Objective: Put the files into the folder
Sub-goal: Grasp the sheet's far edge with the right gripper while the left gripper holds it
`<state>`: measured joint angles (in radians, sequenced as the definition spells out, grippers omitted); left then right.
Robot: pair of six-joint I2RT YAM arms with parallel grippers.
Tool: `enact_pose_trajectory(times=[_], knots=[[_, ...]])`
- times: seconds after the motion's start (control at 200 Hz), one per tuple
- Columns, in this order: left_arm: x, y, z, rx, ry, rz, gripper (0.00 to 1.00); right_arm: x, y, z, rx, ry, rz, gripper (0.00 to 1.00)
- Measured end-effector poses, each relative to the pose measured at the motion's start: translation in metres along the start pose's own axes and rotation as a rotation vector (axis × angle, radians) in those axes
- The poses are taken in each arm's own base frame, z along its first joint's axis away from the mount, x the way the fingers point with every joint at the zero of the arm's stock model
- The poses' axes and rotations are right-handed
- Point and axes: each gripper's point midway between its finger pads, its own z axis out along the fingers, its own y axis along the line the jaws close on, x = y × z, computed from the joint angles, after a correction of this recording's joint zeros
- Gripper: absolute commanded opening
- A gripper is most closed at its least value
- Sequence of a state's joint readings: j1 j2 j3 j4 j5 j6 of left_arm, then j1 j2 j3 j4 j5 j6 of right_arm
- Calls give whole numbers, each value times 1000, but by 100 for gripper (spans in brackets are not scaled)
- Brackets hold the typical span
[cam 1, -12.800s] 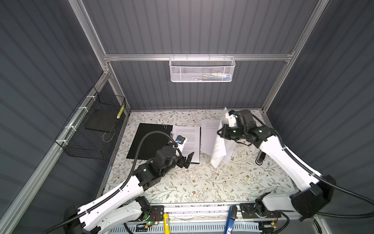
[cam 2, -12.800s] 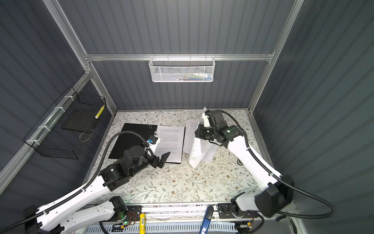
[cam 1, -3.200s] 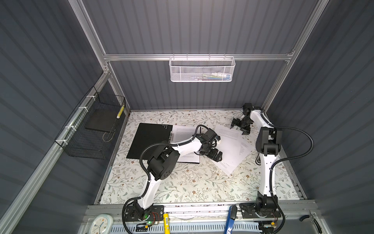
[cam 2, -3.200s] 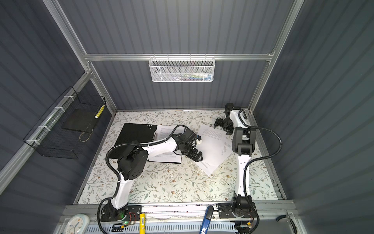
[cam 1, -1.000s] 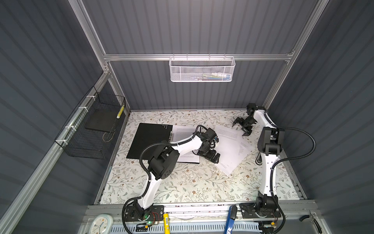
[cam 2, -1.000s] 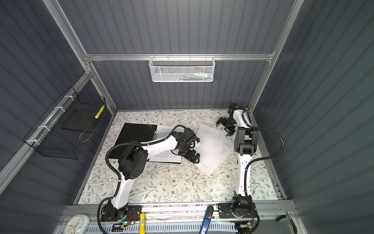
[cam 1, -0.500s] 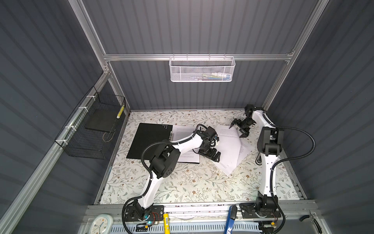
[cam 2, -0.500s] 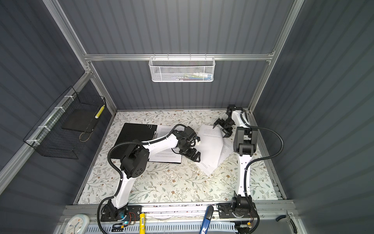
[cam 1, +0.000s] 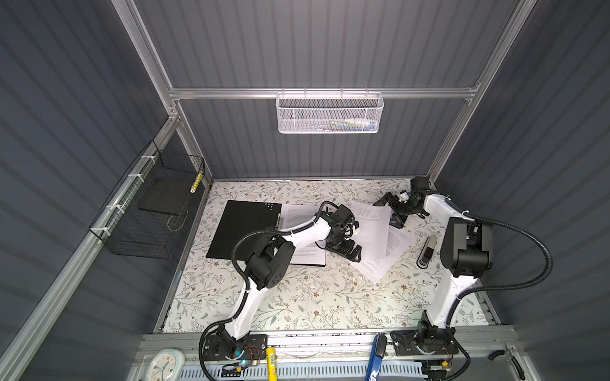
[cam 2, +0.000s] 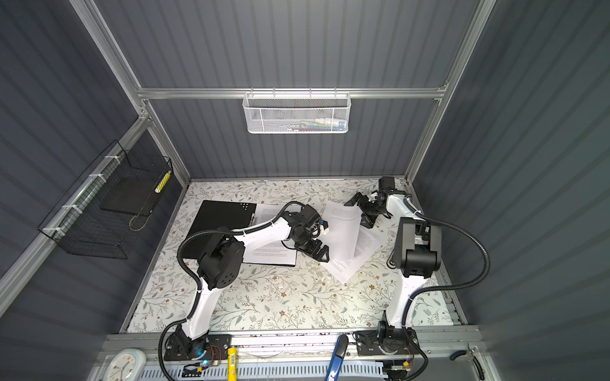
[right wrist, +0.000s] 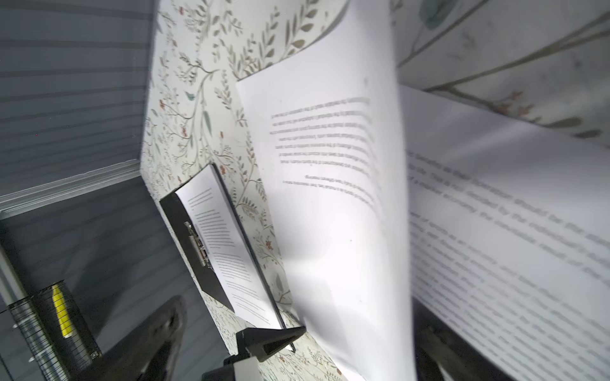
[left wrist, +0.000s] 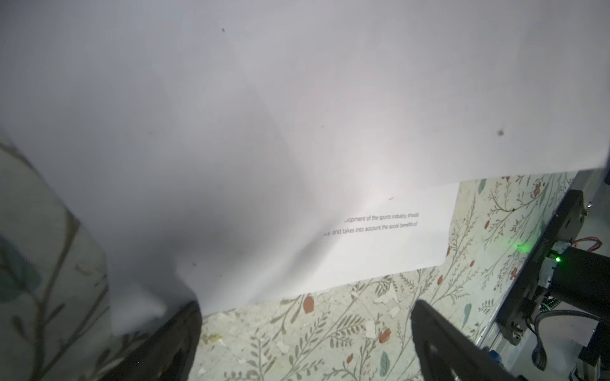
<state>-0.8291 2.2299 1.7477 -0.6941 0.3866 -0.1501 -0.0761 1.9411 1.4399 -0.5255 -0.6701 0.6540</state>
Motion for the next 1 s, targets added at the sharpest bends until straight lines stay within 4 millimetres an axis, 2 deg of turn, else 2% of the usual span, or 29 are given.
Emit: enact_pose_trajectory(times=[0.12,0.28,0.51,0.625,0.68,0.87,0.905,0.96,0.995], knots=[[-1,1,-1,4,-2,-5,100,4,-1,1,-30,-15,-13,99],[0,1,-1,21,-4,-12,100,11,-22,16,-27,-11,13,99],[-3,0,-1,36,-16,-18,100,14,-34,24,-26,-27,49,82],[-3,0,-1,38,-18,-18,100,16,-39,27,-26,-33,69,70],[-3,-1,-1,41,-19,-20,100,18,-43,29,-22,-32,90,61],[-3,-1,-2,47,-21,-21,100,31,-53,26,-11,-31,113,46],[-3,-1,-2,47,-22,-21,100,33,-52,24,-11,-35,113,41],[-3,-1,-2,47,-21,-21,100,35,-51,21,-15,-41,105,24],[-3,-1,-2,47,-22,-21,100,35,-50,19,-17,-45,99,17]])
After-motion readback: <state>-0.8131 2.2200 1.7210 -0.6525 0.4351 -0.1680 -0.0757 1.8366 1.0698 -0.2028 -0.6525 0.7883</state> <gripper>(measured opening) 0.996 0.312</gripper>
